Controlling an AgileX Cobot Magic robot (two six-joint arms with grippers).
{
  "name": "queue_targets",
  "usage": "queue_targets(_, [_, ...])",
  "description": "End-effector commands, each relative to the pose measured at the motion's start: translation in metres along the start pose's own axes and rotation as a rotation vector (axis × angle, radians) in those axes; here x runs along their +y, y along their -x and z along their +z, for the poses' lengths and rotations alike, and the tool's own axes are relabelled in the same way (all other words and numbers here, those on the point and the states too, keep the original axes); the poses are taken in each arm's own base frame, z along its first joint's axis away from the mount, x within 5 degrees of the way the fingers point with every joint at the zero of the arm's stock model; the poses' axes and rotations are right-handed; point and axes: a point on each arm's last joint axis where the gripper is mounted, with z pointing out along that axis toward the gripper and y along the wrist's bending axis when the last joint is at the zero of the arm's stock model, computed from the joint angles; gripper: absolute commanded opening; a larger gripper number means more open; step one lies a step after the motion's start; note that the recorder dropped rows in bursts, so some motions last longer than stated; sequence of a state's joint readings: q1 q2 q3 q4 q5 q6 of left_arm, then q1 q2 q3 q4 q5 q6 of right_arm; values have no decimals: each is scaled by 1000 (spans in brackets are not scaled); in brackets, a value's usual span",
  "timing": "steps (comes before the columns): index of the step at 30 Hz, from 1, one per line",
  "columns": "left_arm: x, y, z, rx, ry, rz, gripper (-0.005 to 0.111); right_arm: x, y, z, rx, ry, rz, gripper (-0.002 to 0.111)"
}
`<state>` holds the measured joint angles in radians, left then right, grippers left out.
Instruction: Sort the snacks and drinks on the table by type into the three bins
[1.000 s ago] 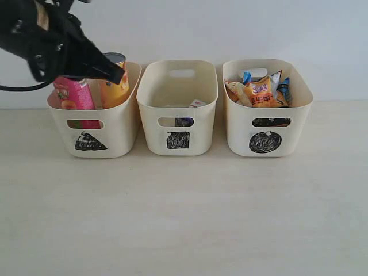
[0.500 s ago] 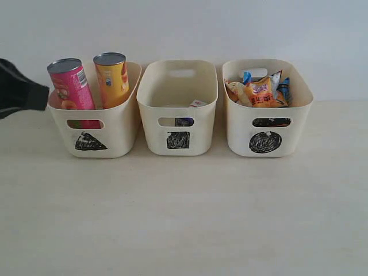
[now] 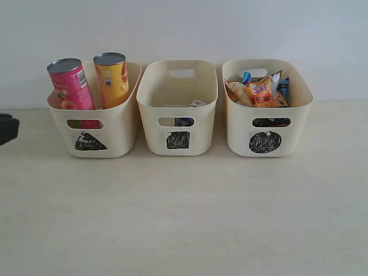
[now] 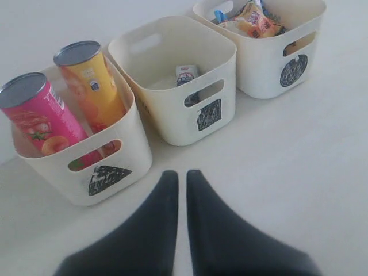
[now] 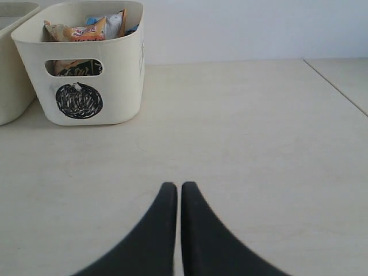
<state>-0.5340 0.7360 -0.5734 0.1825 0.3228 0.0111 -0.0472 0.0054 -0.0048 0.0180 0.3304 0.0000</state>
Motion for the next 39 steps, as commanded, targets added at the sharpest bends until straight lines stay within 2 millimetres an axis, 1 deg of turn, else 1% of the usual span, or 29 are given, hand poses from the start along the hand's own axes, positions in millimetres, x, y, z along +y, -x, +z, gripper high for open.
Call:
queue_targets(1, [-3, -25, -13, -31, 16, 49, 4, 0, -1, 0, -9, -2, -4, 0])
queue_targets(6, [-2, -53, -29, -59, 70, 8, 4, 0, -1, 0, -9, -2, -4, 0])
queue_targets(7, [-1, -56, -31, -67, 85, -7, 4, 0, -1, 0, -9, -2, -4, 0])
queue_targets(12, [1, -83, -40, -72, 173, -73, 4, 0, -1, 0, -9, -2, -4, 0])
queue_targets(18, [0, -109, -46, -102, 255, -176, 4, 0, -1, 0, -9, -2, -4, 0])
queue_targets(21, [-1, -124, -46, -142, 320, -217, 4, 0, -1, 0, -9, -2, -4, 0])
queue_targets(24, [-2, -136, -44, -141, 356, -245, 4, 0, -1, 0, -9, -2, -4, 0])
queue_targets(29, [-3, -149, -43, -147, 407, -283, 4, 0, -1, 0, -9, -2, -4, 0])
queue_targets(32, [-1, -147, -47, -197, 440, -283, 4, 0, -1, 0, -9, -2, -4, 0])
queue_targets(39, [-2, -149, -50, -201, 473, -298, 4, 0, -1, 0, -6, -1, 1, 0])
